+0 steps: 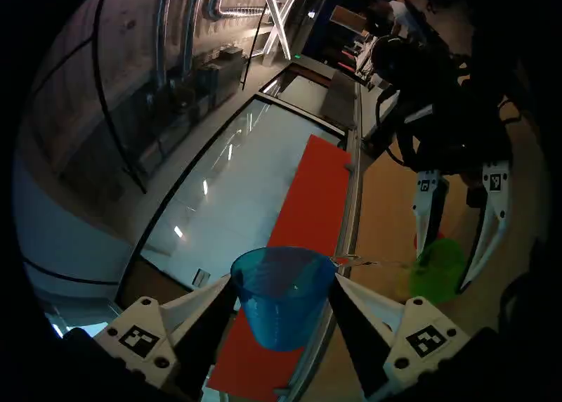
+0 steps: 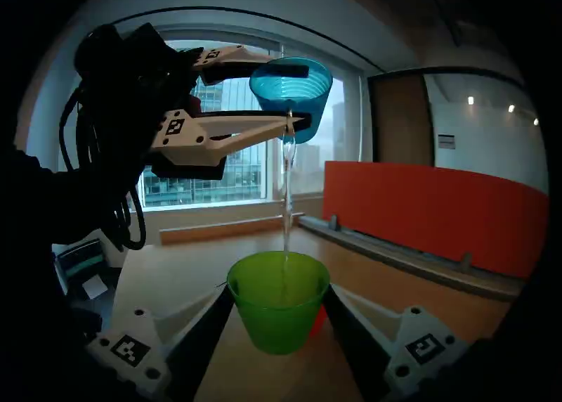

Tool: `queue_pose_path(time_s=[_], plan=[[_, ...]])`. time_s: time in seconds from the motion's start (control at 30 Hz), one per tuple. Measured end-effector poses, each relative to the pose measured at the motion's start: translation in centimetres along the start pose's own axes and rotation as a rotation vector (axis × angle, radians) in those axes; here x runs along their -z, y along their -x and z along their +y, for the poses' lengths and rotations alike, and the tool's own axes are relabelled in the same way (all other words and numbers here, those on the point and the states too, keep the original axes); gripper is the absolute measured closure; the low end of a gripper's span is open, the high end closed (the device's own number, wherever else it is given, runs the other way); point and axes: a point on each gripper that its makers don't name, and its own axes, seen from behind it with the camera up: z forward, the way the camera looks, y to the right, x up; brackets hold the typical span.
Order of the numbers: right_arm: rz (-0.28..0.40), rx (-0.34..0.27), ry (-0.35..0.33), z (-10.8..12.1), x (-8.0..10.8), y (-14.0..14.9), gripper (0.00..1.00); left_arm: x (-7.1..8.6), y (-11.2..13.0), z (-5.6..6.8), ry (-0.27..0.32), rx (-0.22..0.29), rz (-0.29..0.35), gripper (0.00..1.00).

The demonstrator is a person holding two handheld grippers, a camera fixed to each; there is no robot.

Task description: Pour water

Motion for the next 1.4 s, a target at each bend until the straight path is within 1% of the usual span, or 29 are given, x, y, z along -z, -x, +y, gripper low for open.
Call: queue_pose_path(time_s=[0.37,0.67,0.87,1.17,1.4], plan=[[0.001,-0.001,0.003,0.2,0.1,0.0,0.1,0.2,-0.6,-0.4,-0.009,-0.042,0.002,0.14],[0.001,0.001,0.004,0.2,0.1,0.0,0.1,0.5,-0.6,-0.6,-0.015,-0.073,-0.002,0.14],[0.001,0.001,0.005,0.2,0.1,0.0,0.1,0.8,-0.8,-0.6,-0.017,-0.099,-0.001,0.14],[0.003,0.002,0.005,0.2,0.1,0.0,0.1,0.7,-1.1,-1.0,-0.023,-0.139,0.001,0.14],[0.004,0.001,0.005,0.1,0.2,0.1,0.1,0.7,-1.1,-0.9,-0.025,-0.163,-0.001,0.14]])
